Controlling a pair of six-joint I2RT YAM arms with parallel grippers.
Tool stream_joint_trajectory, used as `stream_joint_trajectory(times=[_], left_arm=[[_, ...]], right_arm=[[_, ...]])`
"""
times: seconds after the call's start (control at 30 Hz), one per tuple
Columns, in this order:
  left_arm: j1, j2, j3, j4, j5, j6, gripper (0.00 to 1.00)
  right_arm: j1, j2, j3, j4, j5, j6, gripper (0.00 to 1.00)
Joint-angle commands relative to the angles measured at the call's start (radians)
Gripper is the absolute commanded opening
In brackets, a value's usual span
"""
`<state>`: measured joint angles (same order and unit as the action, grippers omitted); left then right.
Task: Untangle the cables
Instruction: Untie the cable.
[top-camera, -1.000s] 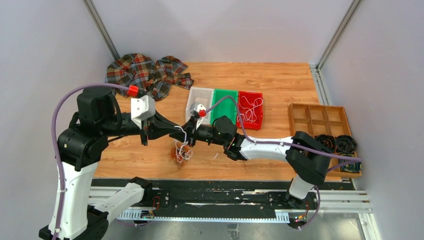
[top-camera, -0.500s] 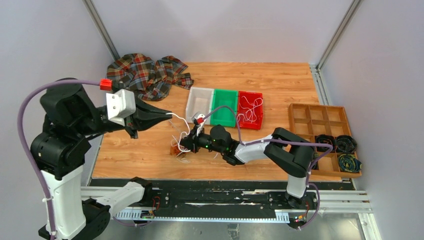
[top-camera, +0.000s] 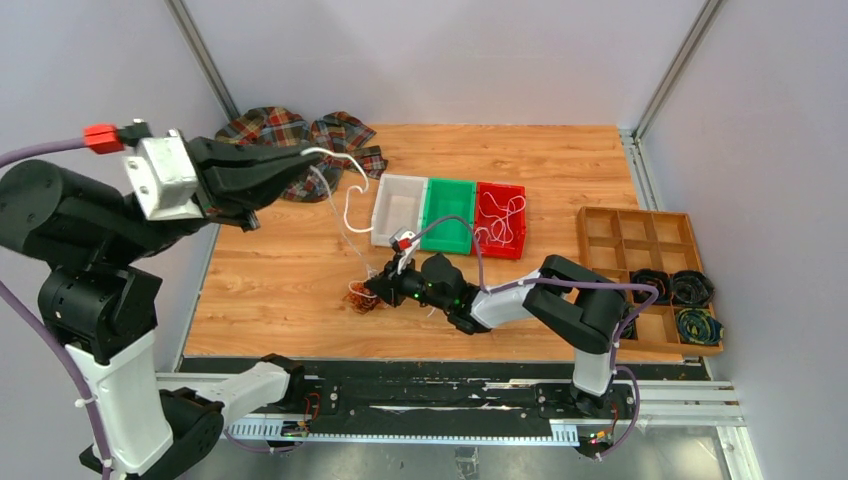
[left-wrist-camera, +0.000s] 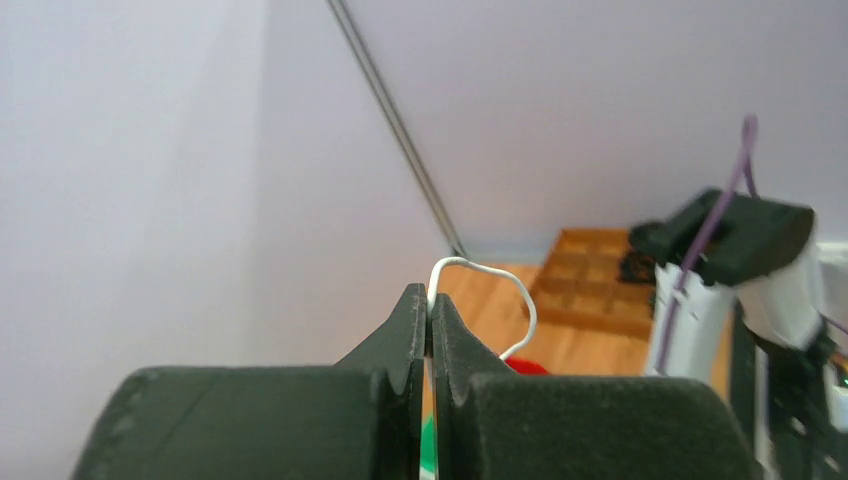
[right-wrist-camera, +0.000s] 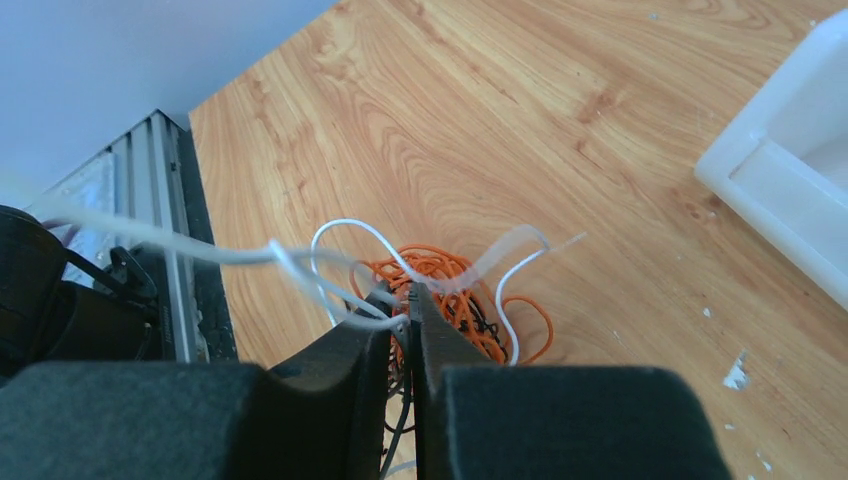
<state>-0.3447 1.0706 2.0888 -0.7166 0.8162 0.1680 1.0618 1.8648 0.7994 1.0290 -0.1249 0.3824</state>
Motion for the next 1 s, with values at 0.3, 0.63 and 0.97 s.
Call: stream_joint_trajectory(times=[0.3,0.63,0.97], left_arm=[[-0.005,-0.031,0.006,0.638,-0.458,-0.127,0.0],[-0.006,-0.066,-0.068,0.485,-0.313,-0.083,0.0],[-0.005,-0.218,-0.364,0.482,-0.21,-0.148,0.01]], right_arm=[[-0.007,0.034,-0.05,-0.037,0.076,0.02,0.23],[-0.006,-0.299,-0.14,-0.122,0.13,-0.099,0.64],[-0.019,-0.689,0.002,-0.412,-0.023,-0.288,0.7]])
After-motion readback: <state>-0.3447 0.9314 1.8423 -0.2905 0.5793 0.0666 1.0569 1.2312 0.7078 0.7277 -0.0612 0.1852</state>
